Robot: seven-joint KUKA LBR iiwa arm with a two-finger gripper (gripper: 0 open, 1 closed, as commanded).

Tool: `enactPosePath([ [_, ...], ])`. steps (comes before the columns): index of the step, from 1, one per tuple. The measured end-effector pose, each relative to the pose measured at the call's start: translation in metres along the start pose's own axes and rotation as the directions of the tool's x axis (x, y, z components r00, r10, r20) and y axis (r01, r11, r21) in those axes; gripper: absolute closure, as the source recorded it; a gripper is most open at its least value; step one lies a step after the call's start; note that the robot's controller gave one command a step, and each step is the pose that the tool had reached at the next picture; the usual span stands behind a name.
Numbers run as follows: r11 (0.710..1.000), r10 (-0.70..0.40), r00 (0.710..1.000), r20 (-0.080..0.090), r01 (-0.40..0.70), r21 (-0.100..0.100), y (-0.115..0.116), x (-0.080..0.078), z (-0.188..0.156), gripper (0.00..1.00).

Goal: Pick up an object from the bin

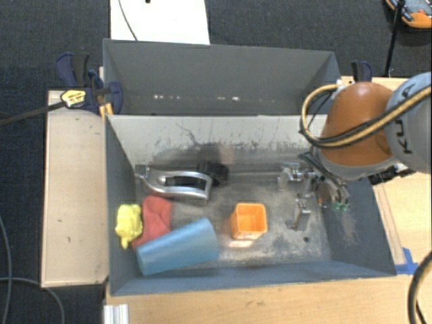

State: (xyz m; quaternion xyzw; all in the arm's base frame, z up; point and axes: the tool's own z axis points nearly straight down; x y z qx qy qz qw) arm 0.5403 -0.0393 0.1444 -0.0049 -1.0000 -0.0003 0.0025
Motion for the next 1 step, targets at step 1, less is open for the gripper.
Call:
enactPosePath([
  [1,1.000,-0.001,1.000,0.008,0.001,0.001,0.0000,-0.0017,-0.0045,0.00],
])
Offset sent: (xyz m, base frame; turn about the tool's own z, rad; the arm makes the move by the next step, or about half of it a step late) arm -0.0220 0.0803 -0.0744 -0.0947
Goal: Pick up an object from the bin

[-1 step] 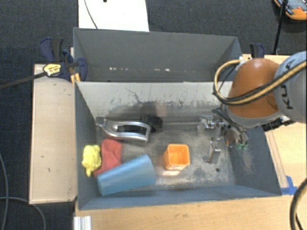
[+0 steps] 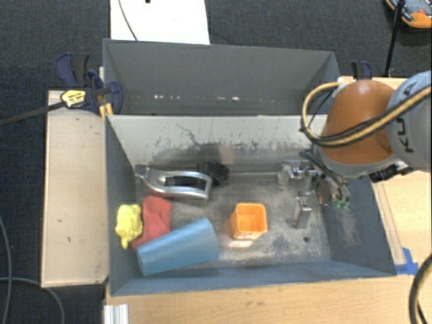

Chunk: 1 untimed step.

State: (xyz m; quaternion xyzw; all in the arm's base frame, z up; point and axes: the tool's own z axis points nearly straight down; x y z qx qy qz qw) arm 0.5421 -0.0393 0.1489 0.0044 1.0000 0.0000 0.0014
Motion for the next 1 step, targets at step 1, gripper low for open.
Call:
enactPosePath([
  [1,0.998,-0.061,0.998,0.006,0.061,0.001,0.0503,0.0141,0.0497,0.00],
])
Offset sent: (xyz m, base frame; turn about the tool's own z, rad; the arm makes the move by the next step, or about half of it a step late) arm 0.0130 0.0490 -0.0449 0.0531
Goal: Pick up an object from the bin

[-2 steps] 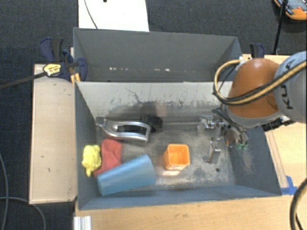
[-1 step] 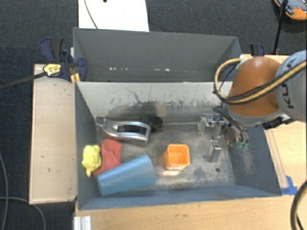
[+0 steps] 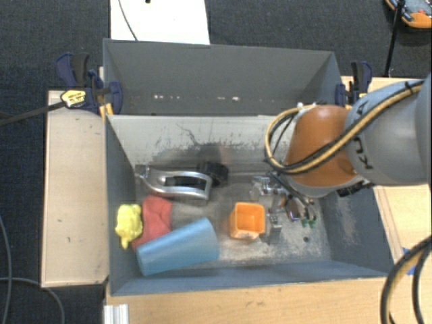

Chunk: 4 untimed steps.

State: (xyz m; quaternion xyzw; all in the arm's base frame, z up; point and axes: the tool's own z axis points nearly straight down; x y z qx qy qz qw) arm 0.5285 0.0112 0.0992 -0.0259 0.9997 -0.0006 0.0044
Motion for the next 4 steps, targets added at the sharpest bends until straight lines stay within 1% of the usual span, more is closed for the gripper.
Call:
enactPosePath([
  [1,1.000,0.027,1.000,-0.014,-0.027,-0.006,0.025,-0.008,0.022,0.00],
  [2,0.996,-0.087,0.996,-0.005,0.087,0.000,0.042,-0.012,0.027,1.00],
  [3,0.996,-0.088,0.996,-0.005,0.088,0.000,0.042,-0.012,0.027,1.00],
  [4,0.998,-0.061,0.998,-0.006,0.061,-0.002,0.040,-0.014,-0.103,1.00],
])
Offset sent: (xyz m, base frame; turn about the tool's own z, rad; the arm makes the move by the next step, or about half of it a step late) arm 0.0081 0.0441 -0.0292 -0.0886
